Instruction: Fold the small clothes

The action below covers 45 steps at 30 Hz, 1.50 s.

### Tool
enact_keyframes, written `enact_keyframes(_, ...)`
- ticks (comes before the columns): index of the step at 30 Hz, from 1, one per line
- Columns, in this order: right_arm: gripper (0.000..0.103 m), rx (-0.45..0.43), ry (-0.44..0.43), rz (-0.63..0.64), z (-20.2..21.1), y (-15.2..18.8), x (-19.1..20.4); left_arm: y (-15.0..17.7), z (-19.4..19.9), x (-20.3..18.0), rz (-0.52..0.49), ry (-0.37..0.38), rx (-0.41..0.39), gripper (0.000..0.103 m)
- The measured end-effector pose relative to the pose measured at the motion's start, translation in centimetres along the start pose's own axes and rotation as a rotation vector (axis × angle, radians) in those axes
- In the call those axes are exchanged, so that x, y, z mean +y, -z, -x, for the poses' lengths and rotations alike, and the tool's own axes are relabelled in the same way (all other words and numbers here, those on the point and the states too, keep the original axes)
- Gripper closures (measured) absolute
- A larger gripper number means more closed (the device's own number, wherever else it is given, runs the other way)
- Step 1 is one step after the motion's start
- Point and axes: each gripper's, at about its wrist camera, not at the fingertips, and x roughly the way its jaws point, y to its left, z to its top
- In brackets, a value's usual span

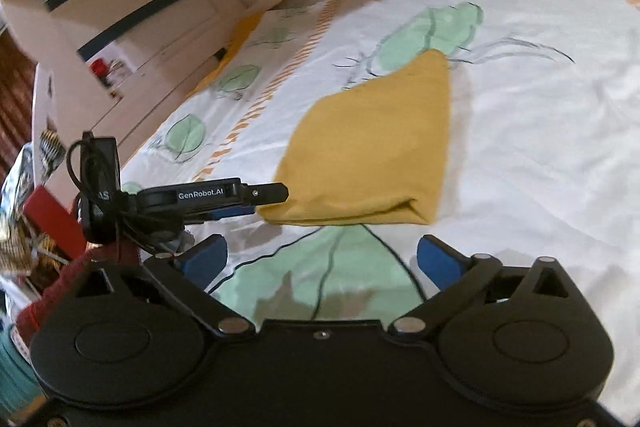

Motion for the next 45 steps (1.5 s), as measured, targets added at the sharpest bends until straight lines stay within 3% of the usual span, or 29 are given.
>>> enact_keyframes(5,0.000,0.006,0.032,-0.072,-0.4,-0.2,-2.8,0.2,-1.9,1.1,0.055,0.001,0.032,0.022)
enact_keyframes(9,0.000,0.017,0.041,-0.118,-1.2,-1.2,-5.0,0.2,-3.0,1.3,0.043,0.034,0.041,0.009)
enact_keyframes(19,0.000,0.043,0.000,-0.168,-7.0,-6.4,-9.3,-1.1,-4.7,2.3,0.078,0.101,0.052,0.007)
enact_keyframes(24,0.000,0.079,-0.045,-0.191,-10.7,-9.0,-10.5,-1.1,-4.9,1.9,0.040,0.110,0.068,0.001)
enact_keyframes(28,0.000,0.108,-0.092,-0.206,-13.3,-10.5,-10.8,-1.0,-4.8,1.8,0.027,0.112,0.072,0.001)
enact_keyframes(33,0.000,0.131,-0.125,-0.185,-16.0,-11.7,-10.4,-1.3,-4.8,2.7,0.079,0.161,0.072,0.001)
enact_keyframes(42,0.000,0.108,-0.158,-0.217,-17.8,-12.8,-10.7,-2.0,-5.0,2.7,0.108,0.197,0.075,0.002)
enact_keyframes(44,0.001,0.102,-0.170,-0.198,-17.4,-12.5,-10.7,-1.8,-4.8,2.7,0.109,0.214,0.071,0.007)
enact_keyframes(45,0.001,0.103,-0.175,-0.186,-17.1,-12.4,-10.7,-1.8,-4.7,2.7,0.113,0.229,0.074,0.018)
